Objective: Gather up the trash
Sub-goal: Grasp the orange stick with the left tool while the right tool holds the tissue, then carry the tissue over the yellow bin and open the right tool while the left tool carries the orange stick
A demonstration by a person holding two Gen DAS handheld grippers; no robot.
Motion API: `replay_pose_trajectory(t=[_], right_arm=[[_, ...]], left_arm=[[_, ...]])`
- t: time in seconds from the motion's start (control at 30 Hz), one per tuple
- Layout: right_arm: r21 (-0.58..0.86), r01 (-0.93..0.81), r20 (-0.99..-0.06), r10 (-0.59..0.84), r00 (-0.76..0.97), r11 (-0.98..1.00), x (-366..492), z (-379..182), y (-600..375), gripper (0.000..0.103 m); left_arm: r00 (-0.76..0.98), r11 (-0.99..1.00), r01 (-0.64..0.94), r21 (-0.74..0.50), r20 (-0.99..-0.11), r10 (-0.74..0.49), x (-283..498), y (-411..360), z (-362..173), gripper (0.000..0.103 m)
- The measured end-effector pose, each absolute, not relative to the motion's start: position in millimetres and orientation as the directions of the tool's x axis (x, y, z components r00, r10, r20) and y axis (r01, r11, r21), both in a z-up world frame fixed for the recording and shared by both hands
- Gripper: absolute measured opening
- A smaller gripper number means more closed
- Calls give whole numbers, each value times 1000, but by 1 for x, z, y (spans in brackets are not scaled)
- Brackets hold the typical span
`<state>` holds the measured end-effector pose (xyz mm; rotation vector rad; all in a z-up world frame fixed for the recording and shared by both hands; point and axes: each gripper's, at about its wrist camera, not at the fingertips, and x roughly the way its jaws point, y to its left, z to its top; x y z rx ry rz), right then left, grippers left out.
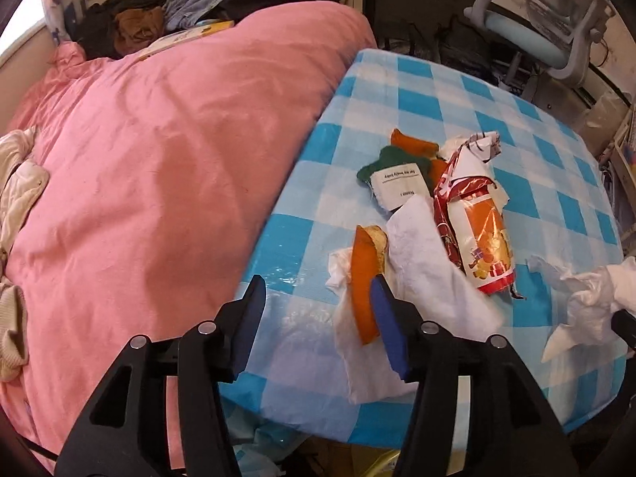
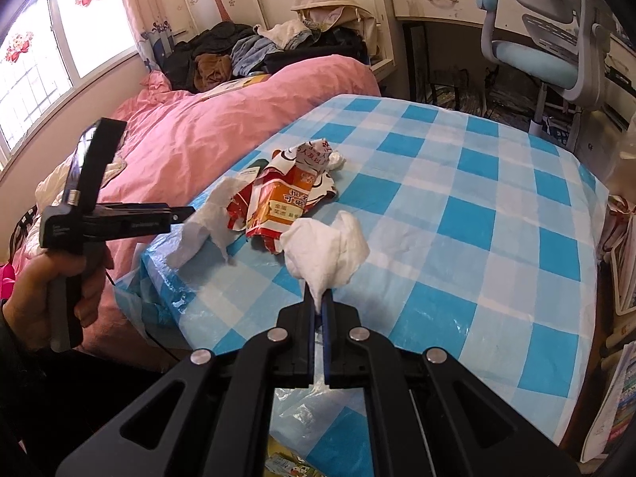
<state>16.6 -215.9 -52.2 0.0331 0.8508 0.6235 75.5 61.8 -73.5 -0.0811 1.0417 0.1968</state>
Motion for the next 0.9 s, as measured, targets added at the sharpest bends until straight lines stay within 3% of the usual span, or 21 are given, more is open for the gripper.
replay_pose_trajectory(t=[0.17,0.27,0.37,0.6,0.9], right_arm=[[274,-506,-689,534,489,818,16,-52,-215,3],[278,-505,-690,536,487,817,17,-52,-216,3],[278,-506,-688,536,488,817,16,-52,-216,3],[281,-507,-685,541,488,815,16,-52,-216,3],[287,-504,-668,548,504,814,15,-46,-217,3]], left_arm=[[508,987,-155,-29,-860,55,77,58,-72,49],[482,995,-99,0,-875,48,81,43,-83,31],[434,995,-103,-5,-900,41,88,40,-100,19],[484,993,-119,-19,-874,41,82,42,-88,17],[637,973,-171,-153,-771,-9,59,60,-48,17]])
